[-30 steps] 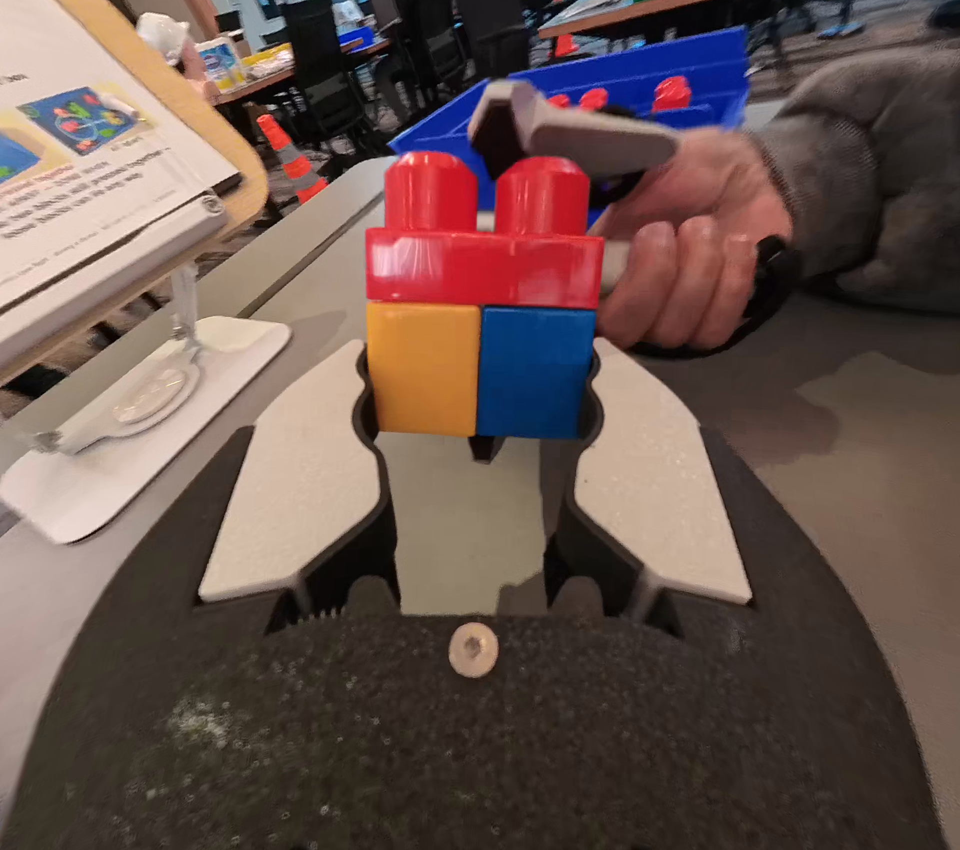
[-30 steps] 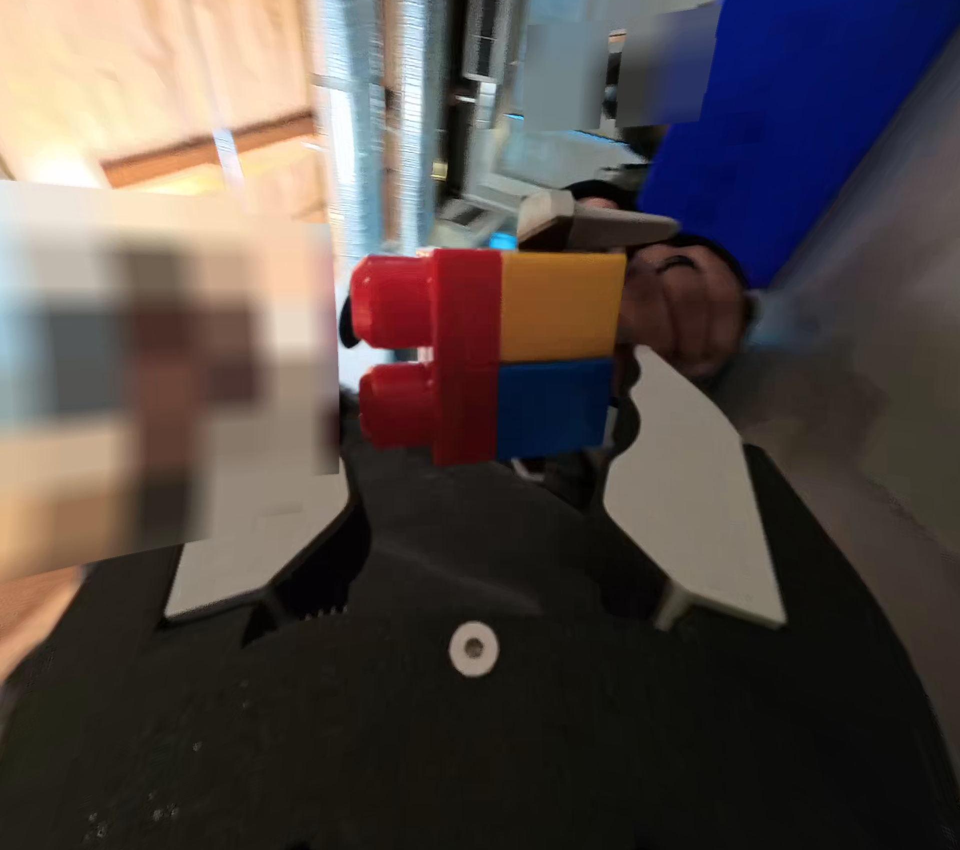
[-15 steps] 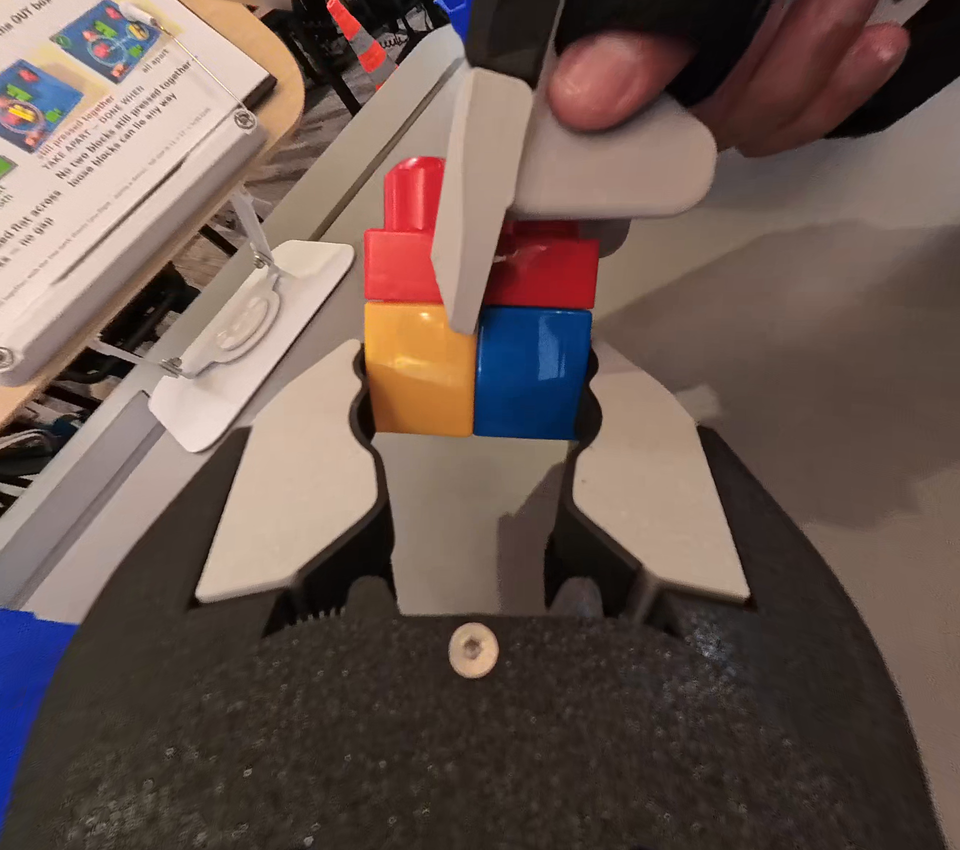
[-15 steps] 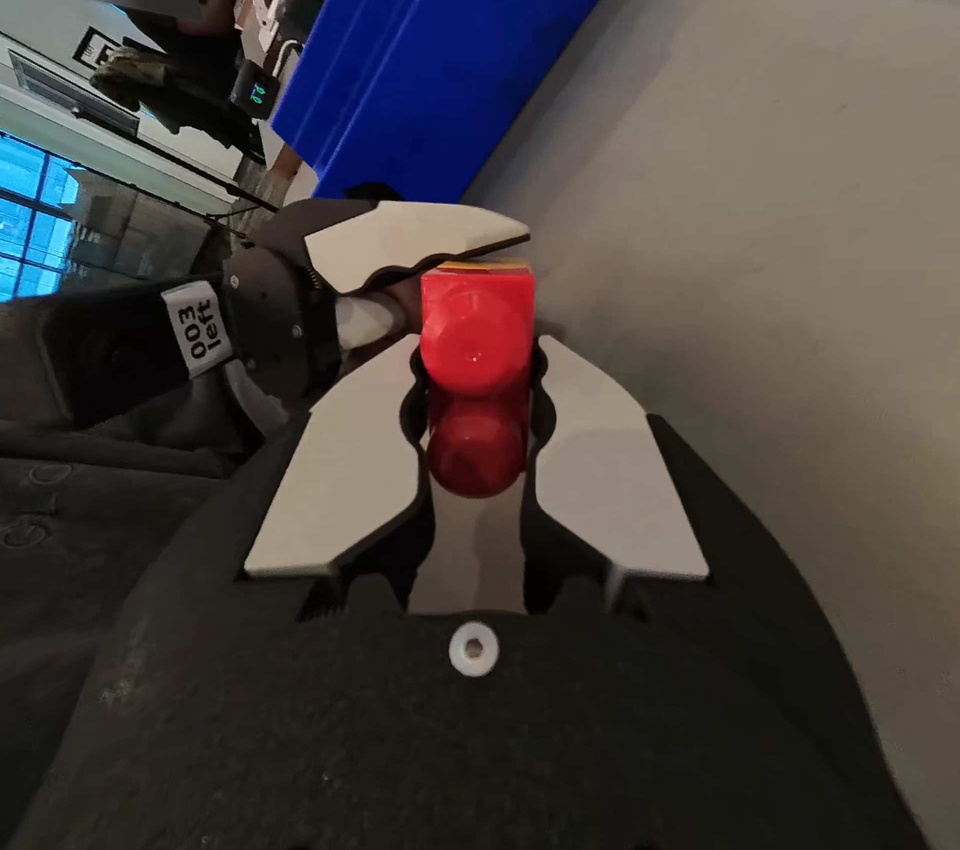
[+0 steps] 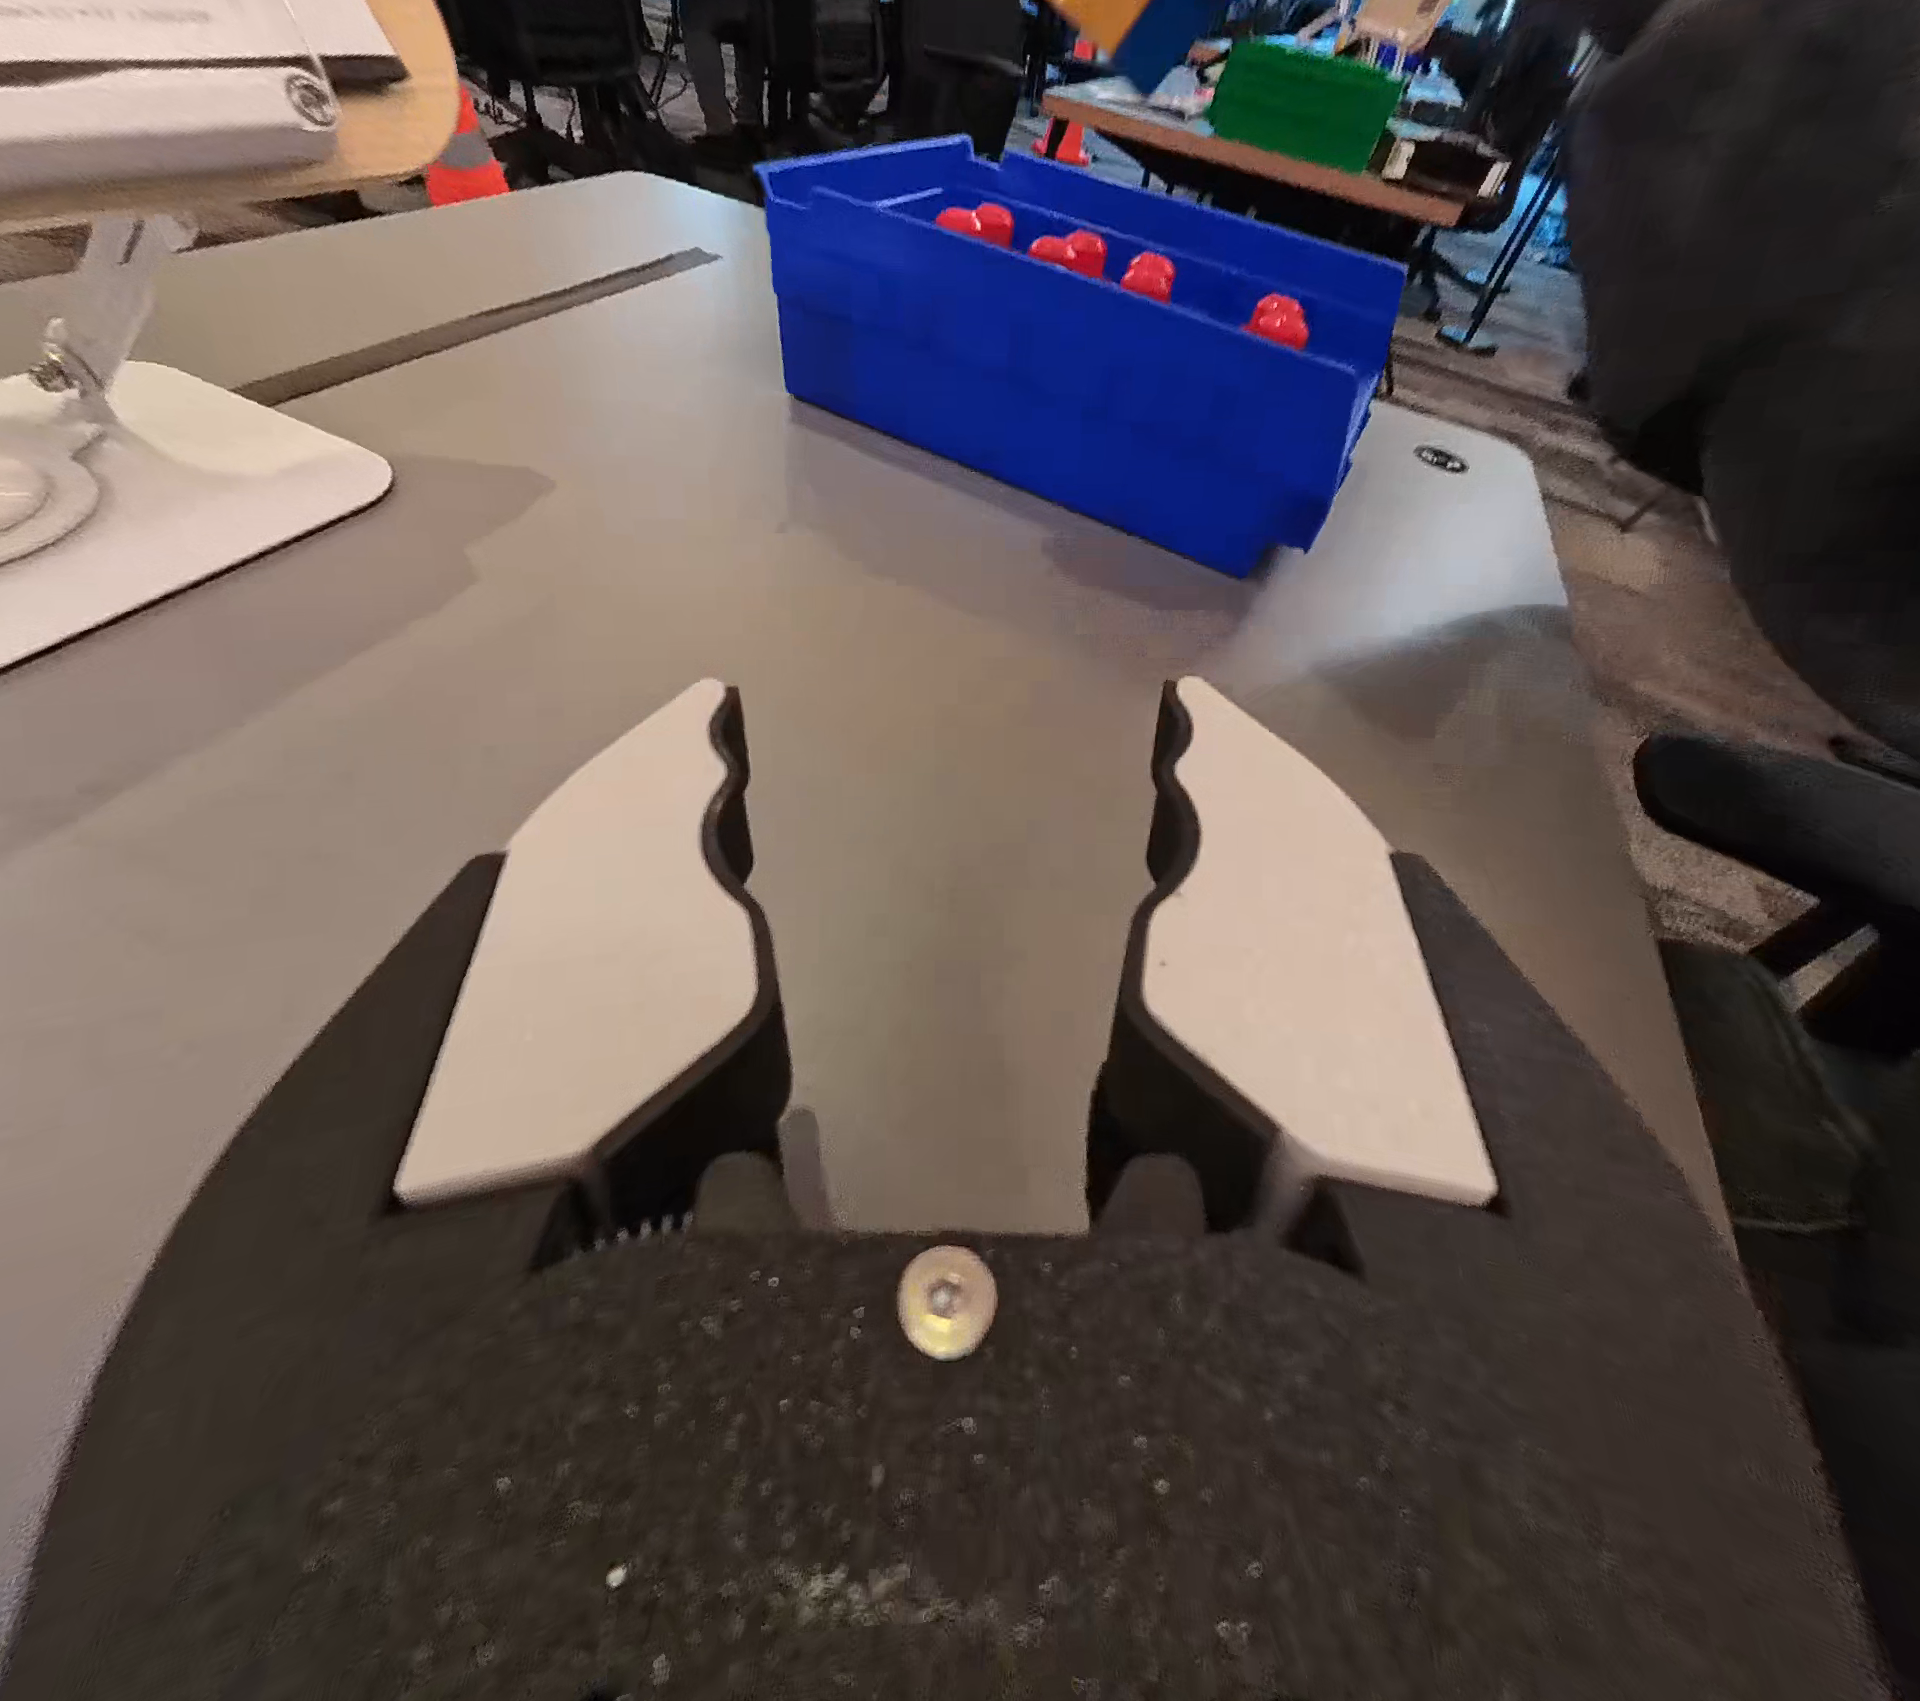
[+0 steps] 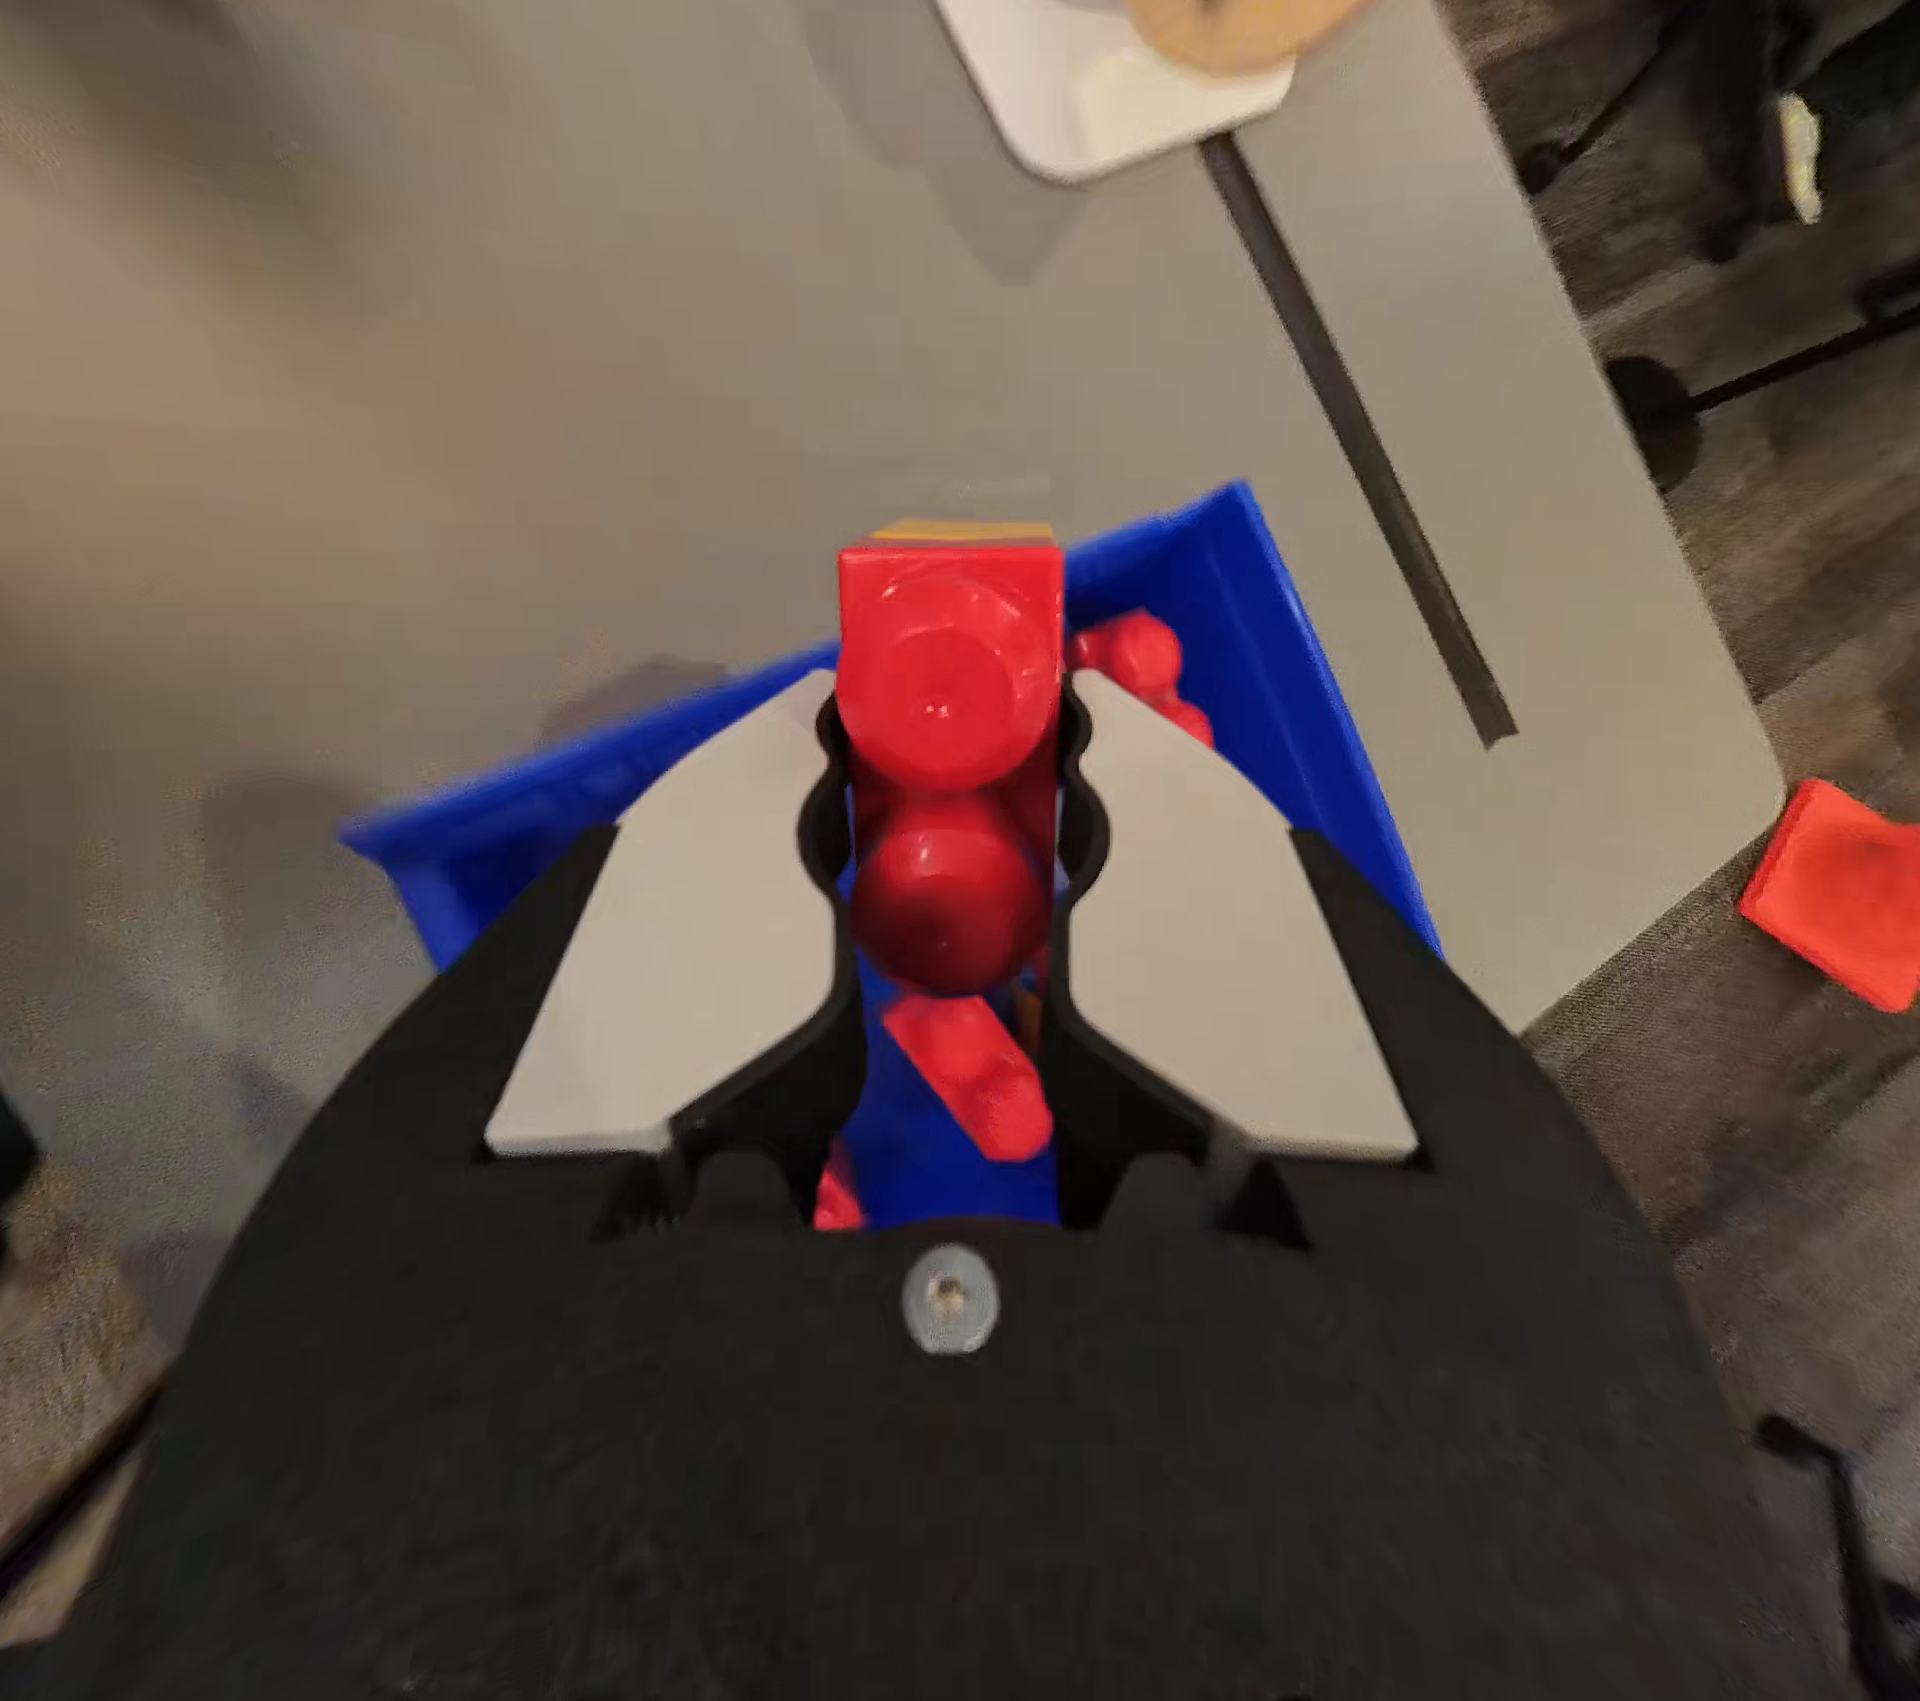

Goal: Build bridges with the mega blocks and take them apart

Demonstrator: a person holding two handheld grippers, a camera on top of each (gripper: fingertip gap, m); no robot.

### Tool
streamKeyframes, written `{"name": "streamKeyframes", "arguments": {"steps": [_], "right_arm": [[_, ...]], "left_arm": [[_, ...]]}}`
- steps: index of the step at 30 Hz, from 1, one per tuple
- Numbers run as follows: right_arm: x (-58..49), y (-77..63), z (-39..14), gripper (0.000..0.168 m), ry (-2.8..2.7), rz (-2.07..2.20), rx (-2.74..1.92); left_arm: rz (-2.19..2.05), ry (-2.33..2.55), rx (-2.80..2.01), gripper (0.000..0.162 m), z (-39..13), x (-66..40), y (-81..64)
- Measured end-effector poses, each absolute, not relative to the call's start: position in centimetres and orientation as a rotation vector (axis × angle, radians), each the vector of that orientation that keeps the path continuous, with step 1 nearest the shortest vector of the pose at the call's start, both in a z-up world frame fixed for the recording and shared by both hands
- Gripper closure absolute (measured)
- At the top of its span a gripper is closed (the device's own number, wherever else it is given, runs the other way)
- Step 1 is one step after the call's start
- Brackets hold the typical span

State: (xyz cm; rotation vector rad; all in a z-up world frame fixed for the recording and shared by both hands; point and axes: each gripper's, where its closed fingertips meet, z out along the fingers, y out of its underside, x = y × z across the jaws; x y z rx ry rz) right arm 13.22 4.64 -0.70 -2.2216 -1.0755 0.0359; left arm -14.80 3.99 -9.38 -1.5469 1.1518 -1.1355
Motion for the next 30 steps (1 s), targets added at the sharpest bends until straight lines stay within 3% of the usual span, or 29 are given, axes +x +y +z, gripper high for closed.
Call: {"name": "streamKeyframes", "arguments": {"steps": [8, 20, 24, 30], "right_arm": [[18.3, 6.8, -12.2, 0.131, -1.458, 0.119, -2.418], [17.4, 8.3, -16.9, 0.126, -1.643, 0.152, -2.499], [17.6, 7.7, -13.6, 0.115, -1.556, 0.116, -2.487], [15.5, 6.6, 1.0, 0.101, -0.934, 0.045, -2.049]], "left_arm": [[-1.114, 1.182, -1.565, 0.09, -10.5, -14.0, 4.1], [-1.103, 1.207, -1.582, 0.089, -11.2, -13.8, 3.9], [-1.105, 1.211, -1.587, 0.088, -11.2, -13.9, 3.8], [-1.065, 1.174, -1.606, 0.089, -11.1, -14.1, 4.5]]}}
